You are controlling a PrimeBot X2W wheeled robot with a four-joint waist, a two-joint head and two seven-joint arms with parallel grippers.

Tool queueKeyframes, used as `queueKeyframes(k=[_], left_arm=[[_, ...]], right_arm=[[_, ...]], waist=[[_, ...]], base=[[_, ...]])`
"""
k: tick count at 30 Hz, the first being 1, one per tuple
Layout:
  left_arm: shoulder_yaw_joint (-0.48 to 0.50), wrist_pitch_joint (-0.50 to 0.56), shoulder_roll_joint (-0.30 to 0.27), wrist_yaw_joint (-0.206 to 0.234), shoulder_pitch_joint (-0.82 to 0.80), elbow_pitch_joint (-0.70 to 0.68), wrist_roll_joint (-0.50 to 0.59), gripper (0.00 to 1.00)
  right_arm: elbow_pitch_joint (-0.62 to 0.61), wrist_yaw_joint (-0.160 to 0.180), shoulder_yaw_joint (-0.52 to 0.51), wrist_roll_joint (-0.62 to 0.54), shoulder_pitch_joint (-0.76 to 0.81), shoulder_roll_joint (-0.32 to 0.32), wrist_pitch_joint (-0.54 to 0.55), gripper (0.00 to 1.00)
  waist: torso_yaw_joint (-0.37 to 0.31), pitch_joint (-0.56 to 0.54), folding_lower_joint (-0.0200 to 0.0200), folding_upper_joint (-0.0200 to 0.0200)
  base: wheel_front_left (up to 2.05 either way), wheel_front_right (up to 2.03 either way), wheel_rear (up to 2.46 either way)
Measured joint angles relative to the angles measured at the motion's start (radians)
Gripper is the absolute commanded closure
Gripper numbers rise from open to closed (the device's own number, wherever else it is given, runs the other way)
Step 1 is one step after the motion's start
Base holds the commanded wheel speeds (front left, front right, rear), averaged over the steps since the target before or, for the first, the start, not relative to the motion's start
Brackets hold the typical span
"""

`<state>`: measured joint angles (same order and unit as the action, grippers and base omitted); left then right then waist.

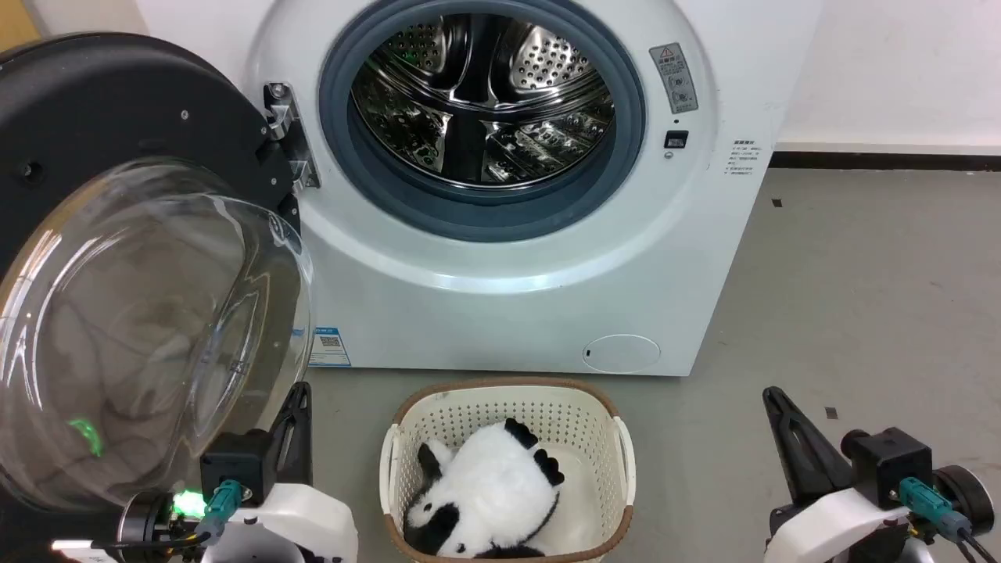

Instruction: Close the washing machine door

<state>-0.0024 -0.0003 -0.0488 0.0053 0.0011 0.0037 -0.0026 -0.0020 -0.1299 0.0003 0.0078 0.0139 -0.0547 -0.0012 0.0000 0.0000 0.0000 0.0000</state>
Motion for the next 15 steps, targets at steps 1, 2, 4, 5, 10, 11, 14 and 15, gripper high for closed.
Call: queueKeyframes(k=[1, 2, 4, 5, 10, 11, 14, 15], left_arm=[[0.000, 0.000, 0.000, 0.000, 0.000, 0.000, 0.000, 1.00], [0.000, 0.000, 0.000, 0.001, 0.000, 0.000, 0.000, 0.00], [-0.001, 0.000, 0.000, 0.001, 0.000, 0.001, 0.000, 0.00], [-0.001, 0.000, 0.000, 0.001, 0.000, 0.001, 0.000, 0.00], [-0.004, -0.001, 0.000, 0.001, 0.000, 0.001, -0.001, 0.00], [-0.005, -0.002, 0.000, 0.001, 0.000, 0.001, -0.001, 0.00], [-0.008, -0.010, 0.000, 0.001, 0.000, 0.000, -0.001, 0.00], [-0.009, -0.011, 0.000, 0.001, 0.000, 0.000, -0.001, 0.00]], right_arm=[[0.000, 0.000, 0.000, 0.000, 0.000, 0.000, 0.000, 1.00], [0.000, 0.000, 0.000, 0.000, 0.000, 0.000, 0.000, 0.00], [0.000, 0.000, 0.000, 0.000, 0.000, 0.000, 0.000, 0.00], [0.000, 0.000, 0.000, 0.000, 0.000, 0.000, 0.000, 0.00], [0.000, 0.000, 0.000, 0.002, 0.001, 0.000, -0.002, 0.00], [-0.001, 0.000, 0.000, 0.002, 0.001, 0.000, -0.002, 0.00], [-0.001, 0.000, -0.001, 0.008, 0.001, 0.000, -0.010, 0.00], [-0.001, 0.000, -0.001, 0.010, 0.001, 0.000, -0.011, 0.00]], waist=[[0.000, 0.000, 0.0000, 0.0000], [0.000, 0.000, 0.0000, 0.0000], [0.000, 0.000, 0.0000, 0.0000], [0.000, 0.000, 0.0000, 0.0000], [0.000, 0.001, 0.0001, 0.0000], [0.001, 0.001, 0.0000, 0.0000], [0.003, 0.002, 0.0000, 0.0000], [0.004, 0.002, 0.0000, 0.0000]], base=[[0.00, 0.00, 0.00], [0.00, 0.00, 0.00], [0.00, 0.00, 0.00], [0.00, 0.00, 0.00], [0.00, 0.00, 0.00], [0.00, 0.00, 0.00], [0.00, 0.00, 0.00], [0.00, 0.00, 0.00]])
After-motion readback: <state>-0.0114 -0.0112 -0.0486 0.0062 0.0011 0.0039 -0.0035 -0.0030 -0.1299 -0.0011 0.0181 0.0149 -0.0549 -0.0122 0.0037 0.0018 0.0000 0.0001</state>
